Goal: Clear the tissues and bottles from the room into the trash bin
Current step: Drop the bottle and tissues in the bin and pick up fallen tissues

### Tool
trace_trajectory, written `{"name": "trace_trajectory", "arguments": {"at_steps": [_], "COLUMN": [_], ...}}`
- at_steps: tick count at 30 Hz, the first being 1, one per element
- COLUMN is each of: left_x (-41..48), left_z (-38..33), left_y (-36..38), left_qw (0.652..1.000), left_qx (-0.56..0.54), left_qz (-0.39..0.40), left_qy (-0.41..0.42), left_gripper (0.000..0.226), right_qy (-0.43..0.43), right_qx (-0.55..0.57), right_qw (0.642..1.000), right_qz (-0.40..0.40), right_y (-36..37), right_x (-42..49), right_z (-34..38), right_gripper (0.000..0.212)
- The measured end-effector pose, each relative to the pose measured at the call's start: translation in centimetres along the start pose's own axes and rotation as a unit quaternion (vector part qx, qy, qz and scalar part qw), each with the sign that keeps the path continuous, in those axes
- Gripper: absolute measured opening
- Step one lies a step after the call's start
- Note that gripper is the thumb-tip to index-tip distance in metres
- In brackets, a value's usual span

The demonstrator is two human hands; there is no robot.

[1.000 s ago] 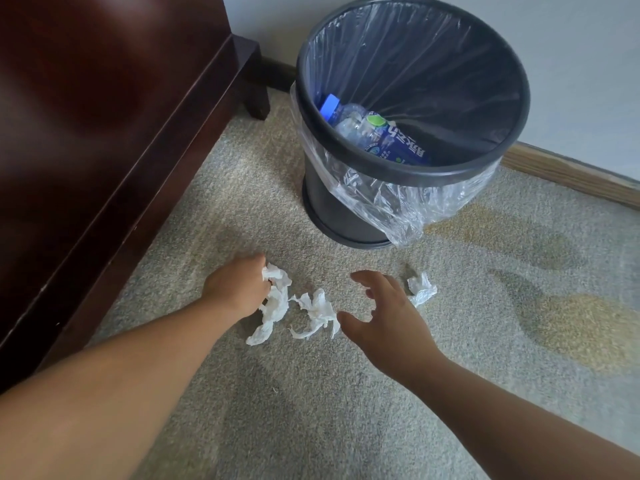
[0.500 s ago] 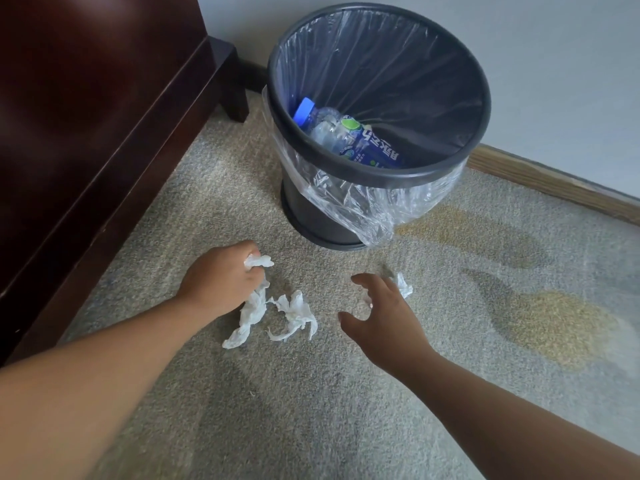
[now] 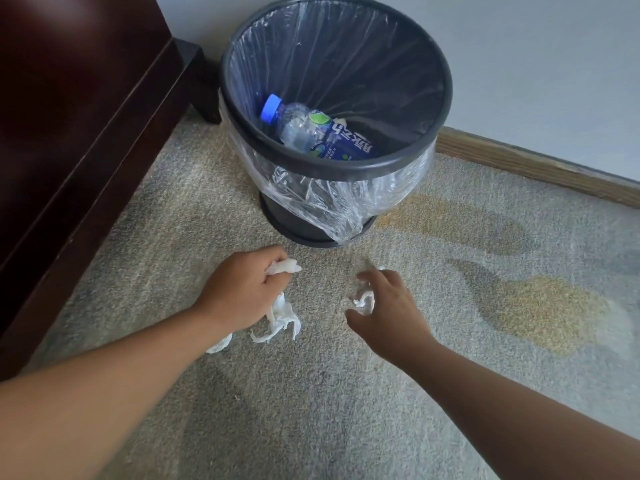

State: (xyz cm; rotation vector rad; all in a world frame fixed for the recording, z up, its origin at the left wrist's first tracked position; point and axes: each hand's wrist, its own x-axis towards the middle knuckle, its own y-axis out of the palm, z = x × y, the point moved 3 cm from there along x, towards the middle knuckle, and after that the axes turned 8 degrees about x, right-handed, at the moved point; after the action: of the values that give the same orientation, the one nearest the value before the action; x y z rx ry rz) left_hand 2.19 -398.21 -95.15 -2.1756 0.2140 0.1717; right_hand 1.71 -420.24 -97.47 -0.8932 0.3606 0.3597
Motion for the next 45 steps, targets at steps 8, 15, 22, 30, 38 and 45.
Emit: {"name": "trace_trajectory", "arguments": {"at_steps": [8, 15, 22, 30, 38, 45], "left_x": [-0.4, -0.7, -1.0, -1.4, -2.0, -2.5], "left_z": [-0.4, -1.0, -0.4, 1.8, 4.6, 6.3], "left_y": [0.9, 0.8, -0.1, -1.7, -3.7, -4.2], "left_qw": [1.000, 0.999, 0.998, 0.997, 0.991, 0.988], "left_qx": [0.000, -0.006, -0.028, -0.045, -0.063, -0.073], "left_qz": [0.016, 0.021, 0.012, -0.010, -0.061, -0.072], "left_qy": [-0.014, -0.026, -0.053, -0.067, -0.105, -0.116], "left_gripper": [0.011, 0.009, 0.016, 0.017, 0.020, 0.016], "right_qy": [0.039, 0.026, 0.025, -0.032, -0.072, 0.006], "right_qx": [-0.091, -0.098, -0.069, -0.019, -0.005, -0.052], "right_qw": [0.994, 0.994, 0.997, 0.999, 0.997, 0.999], "right_qz": [0.045, 0.037, 0.028, 0.028, 0.014, -0.008], "right_y": [0.0, 1.1, 1.3, 2.5, 4.0, 3.3], "right_x": [1.3, 1.8, 1.8, 0.9, 1.5, 1.6], "right_z": [-2.2, -3.1, -1.7, 2.8, 4.8, 1.2], "right_gripper": [0.071, 0.054, 0.015, 0.018, 0.022, 0.029]}}
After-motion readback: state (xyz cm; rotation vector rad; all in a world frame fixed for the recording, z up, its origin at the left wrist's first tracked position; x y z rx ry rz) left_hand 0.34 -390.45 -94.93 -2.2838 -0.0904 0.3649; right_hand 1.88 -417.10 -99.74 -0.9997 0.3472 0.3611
